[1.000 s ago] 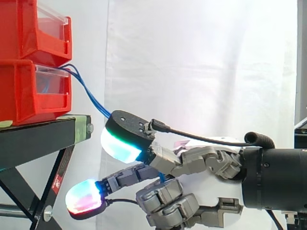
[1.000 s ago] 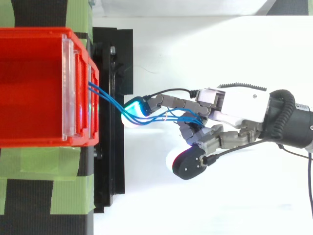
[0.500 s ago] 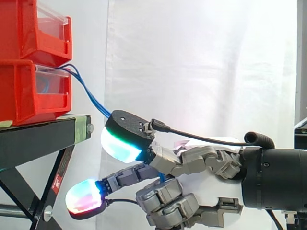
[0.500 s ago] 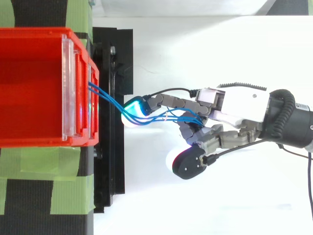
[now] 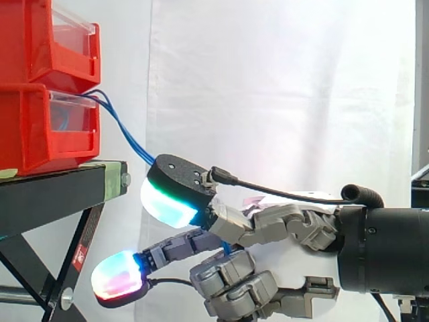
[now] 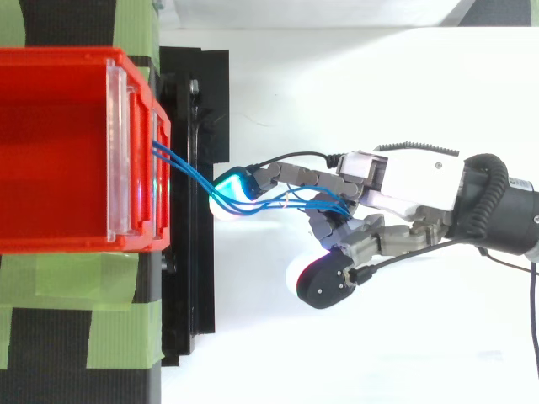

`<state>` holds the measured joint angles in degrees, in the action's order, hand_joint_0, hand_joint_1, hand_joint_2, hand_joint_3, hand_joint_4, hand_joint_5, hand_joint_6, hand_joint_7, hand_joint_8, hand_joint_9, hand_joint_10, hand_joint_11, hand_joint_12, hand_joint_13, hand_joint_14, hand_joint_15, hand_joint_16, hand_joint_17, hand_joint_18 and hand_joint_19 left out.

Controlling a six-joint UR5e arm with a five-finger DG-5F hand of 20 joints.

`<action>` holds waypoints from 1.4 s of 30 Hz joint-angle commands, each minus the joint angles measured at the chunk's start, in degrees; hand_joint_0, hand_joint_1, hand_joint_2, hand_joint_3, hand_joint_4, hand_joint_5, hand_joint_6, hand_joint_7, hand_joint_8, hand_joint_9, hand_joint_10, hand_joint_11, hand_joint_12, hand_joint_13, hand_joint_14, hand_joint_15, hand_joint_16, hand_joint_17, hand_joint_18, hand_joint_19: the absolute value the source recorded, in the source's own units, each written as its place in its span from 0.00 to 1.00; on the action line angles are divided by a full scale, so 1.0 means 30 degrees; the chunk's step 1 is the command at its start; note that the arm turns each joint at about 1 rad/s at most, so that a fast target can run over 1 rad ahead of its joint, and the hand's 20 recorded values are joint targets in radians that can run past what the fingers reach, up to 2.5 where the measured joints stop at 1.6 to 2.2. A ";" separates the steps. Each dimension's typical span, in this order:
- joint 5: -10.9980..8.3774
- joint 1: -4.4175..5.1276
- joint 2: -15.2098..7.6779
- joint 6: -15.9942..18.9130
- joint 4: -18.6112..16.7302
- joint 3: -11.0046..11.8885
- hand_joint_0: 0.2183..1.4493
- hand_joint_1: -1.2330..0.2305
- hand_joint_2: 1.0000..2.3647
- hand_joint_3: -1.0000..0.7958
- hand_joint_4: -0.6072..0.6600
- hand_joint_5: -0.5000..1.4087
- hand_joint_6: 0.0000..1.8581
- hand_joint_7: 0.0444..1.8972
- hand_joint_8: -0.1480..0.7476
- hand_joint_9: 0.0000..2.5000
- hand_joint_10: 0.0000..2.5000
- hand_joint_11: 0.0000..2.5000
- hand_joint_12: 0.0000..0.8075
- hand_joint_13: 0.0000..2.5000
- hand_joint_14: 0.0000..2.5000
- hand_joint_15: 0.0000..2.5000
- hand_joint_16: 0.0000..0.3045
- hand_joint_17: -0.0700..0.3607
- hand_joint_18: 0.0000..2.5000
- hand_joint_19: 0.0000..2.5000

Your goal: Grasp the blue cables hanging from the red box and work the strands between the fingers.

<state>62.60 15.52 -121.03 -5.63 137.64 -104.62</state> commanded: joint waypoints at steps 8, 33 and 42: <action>-0.0008 0.0012 0.0000 0.0000 0.0000 0.0010 0.45 0.47 0.00 0.00 0.75 0.25 0.01 0.46 0.63 0.26 1.00 0.97 0.63 0.40 1.00 0.63 0.19 0.46 0.51 0.33; 0.0050 -0.0018 0.0029 0.0234 0.0117 0.0098 0.45 0.46 0.00 0.00 0.70 0.28 0.01 0.53 0.63 0.26 1.00 0.97 0.63 0.40 1.00 0.63 0.19 0.46 0.51 0.33; 0.0021 0.0012 0.1611 0.1348 0.2812 0.1035 0.45 0.46 0.00 0.00 0.71 0.28 0.01 0.53 0.63 0.26 1.00 0.97 0.63 0.40 1.00 0.63 0.19 0.46 0.51 0.33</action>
<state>62.57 15.52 -118.73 -1.91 143.41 -101.72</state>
